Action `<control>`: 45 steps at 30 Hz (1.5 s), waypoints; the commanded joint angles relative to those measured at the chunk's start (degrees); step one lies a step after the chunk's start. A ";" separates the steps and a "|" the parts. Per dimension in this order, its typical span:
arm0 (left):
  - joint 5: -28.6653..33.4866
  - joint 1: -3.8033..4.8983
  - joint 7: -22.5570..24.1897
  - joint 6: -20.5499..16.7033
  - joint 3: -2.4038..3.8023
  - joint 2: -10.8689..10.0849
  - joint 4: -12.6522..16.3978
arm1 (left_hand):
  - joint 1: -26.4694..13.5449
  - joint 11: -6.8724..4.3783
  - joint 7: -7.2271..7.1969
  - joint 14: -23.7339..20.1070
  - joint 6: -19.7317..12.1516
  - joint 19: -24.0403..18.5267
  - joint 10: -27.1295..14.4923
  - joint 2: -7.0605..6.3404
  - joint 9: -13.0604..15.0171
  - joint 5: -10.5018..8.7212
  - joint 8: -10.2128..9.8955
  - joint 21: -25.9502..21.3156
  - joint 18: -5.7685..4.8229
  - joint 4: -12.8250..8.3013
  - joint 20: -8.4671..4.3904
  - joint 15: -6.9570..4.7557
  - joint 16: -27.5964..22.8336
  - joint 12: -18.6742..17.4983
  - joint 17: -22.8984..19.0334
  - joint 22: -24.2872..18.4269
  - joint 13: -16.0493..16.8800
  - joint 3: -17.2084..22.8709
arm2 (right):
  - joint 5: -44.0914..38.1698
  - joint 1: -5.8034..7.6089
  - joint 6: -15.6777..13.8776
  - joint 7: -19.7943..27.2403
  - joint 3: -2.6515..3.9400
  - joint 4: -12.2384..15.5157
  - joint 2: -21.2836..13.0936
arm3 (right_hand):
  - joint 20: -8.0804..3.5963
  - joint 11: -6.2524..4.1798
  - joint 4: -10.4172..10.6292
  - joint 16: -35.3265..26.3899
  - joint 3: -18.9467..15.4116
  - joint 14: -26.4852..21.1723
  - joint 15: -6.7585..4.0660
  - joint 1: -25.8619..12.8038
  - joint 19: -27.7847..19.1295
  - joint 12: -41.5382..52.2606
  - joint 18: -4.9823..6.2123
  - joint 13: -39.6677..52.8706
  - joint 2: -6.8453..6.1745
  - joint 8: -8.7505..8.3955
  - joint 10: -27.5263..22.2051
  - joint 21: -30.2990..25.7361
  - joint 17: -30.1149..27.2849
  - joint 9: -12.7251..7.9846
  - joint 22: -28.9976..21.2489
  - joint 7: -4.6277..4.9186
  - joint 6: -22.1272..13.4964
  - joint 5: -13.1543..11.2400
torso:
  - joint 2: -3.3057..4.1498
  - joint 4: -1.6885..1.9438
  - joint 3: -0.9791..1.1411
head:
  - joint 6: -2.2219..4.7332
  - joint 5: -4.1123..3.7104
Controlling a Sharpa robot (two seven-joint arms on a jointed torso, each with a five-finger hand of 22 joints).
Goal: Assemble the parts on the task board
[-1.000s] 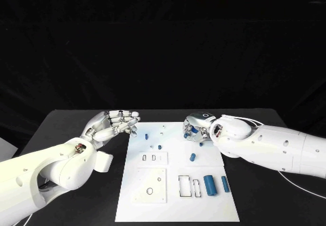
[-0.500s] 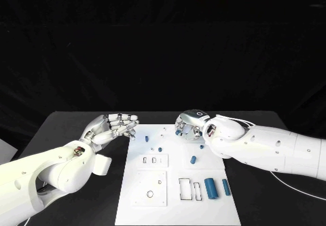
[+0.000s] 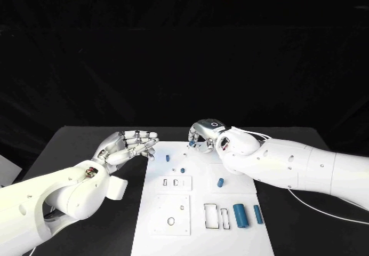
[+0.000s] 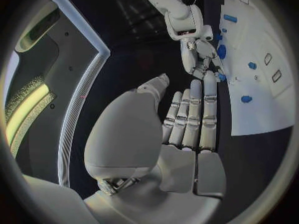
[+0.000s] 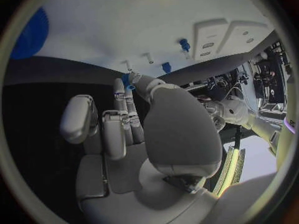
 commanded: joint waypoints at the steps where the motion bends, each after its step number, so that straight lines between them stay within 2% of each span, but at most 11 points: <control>1: 0.19 0.16 0.19 1.21 0.05 0.24 0.12 | 0.41 0.06 0.58 -0.31 -0.10 -0.47 -0.30 0.01 0.07 -0.08 0.25 0.22 0.74 -0.06 -0.07 -0.12 0.33 0.19 0.03 0.05 0.08 0.39 | -1.35 0.01 -1.16 -1.21 0.03 -1.45 1.11 | -0.25 0.07 0.02 0.36 0.27 4.29 -0.40 -0.28 -0.17 -0.28 -0.47 0.07 0.20 0.41 0.00 0.11 5.84 2.19 0.02 -0.06 -0.02 0.30 | 0.16 0.35 -0.16 | 0.09 -0.22; 7: 0.14 0.22 0.18 1.27 0.05 0.40 0.12 | 0.40 0.07 0.59 -0.34 -0.10 -0.52 -0.30 0.00 0.07 -0.08 0.24 0.30 0.74 -0.06 -0.06 -0.12 0.35 0.20 0.02 0.10 0.07 0.43 | -1.35 -0.10 -0.16 -1.00 0.03 -3.48 2.65 | -0.25 0.08 0.02 0.35 0.30 4.28 -0.40 -0.29 -0.22 -0.29 -0.45 0.08 0.20 0.44 0.01 0.02 5.81 2.23 -0.09 -0.05 -0.02 0.36 | 0.25 0.46 -0.20 | -0.01 -0.06; 14: 0.12 0.30 0.17 1.24 0.05 0.39 0.05 | 0.39 0.08 0.59 -0.35 -0.10 -0.55 -0.30 0.00 0.07 -0.09 0.24 0.33 0.73 -0.05 -0.06 -0.11 0.36 0.20 0.02 0.12 0.07 0.44 | -1.04 -0.43 1.62 -0.55 0.02 -4.32 3.26 | -0.19 0.17 0.29 0.39 0.15 4.28 -0.32 -0.92 -0.25 -0.44 -0.47 0.14 -0.13 0.52 0.01 0.14 5.81 2.60 0.13 -0.01 -0.26 -0.14 | 0.24 0.37 -0.14 | -0.26 0.20; 19: 0.12 0.35 0.18 1.22 0.05 0.35 -0.05 | 0.20 0.10 0.62 -0.39 -0.10 -0.68 -0.30 -0.04 0.08 -0.14 0.24 0.50 0.72 0.05 -0.04 -0.07 0.42 0.21 -0.01 0.23 0.07 0.47 | -0.86 -0.59 2.62 -0.25 0.01 -4.26 3.33 | -0.18 0.17 0.33 0.41 0.12 4.29 -0.32 -1.03 -0.32 -0.48 -0.45 0.16 -0.24 0.52 -0.01 0.04 5.84 2.67 0.02 -0.01 -0.34 -0.26 | 0.28 0.29 -0.18 | -0.34 0.28; 26: 0.12 0.41 0.15 1.18 0.05 0.32 -0.15 | 0.20 0.10 0.62 -0.39 -0.10 -0.68 -0.30 -0.04 0.08 -0.14 0.24 0.50 0.72 0.05 -0.04 -0.07 0.42 0.21 -0.01 0.23 0.07 0.47 | -0.80 -0.67 3.65 -0.12 0.01 -3.87 3.04 | -0.18 0.17 0.33 0.41 0.12 4.29 -0.32 -1.03 -0.32 -0.48 -0.45 0.16 -0.24 0.52 -0.01 0.04 5.84 2.67 0.02 -0.01 -0.34 -0.26 | 0.36 0.41 -0.13 | -0.31 0.28; 45: 0.12 0.44 0.09 1.24 0.05 0.41 -0.47 | 0.20 0.10 0.62 -0.39 -0.10 -0.68 -0.30 -0.04 0.08 -0.14 0.24 0.50 0.72 0.05 -0.04 -0.07 0.42 0.21 -0.01 0.23 0.07 0.47 | -0.72 -0.78 4.55 -0.06 0.01 -3.73 3.10 | -0.16 0.19 0.46 0.41 0.07 4.27 -0.29 -1.28 -0.40 -0.55 -0.42 0.18 -0.40 0.51 -0.05 -0.02 5.79 2.82 -0.02 0.01 -0.50 -0.52 | 0.46 0.54 -0.28 | -0.39 0.20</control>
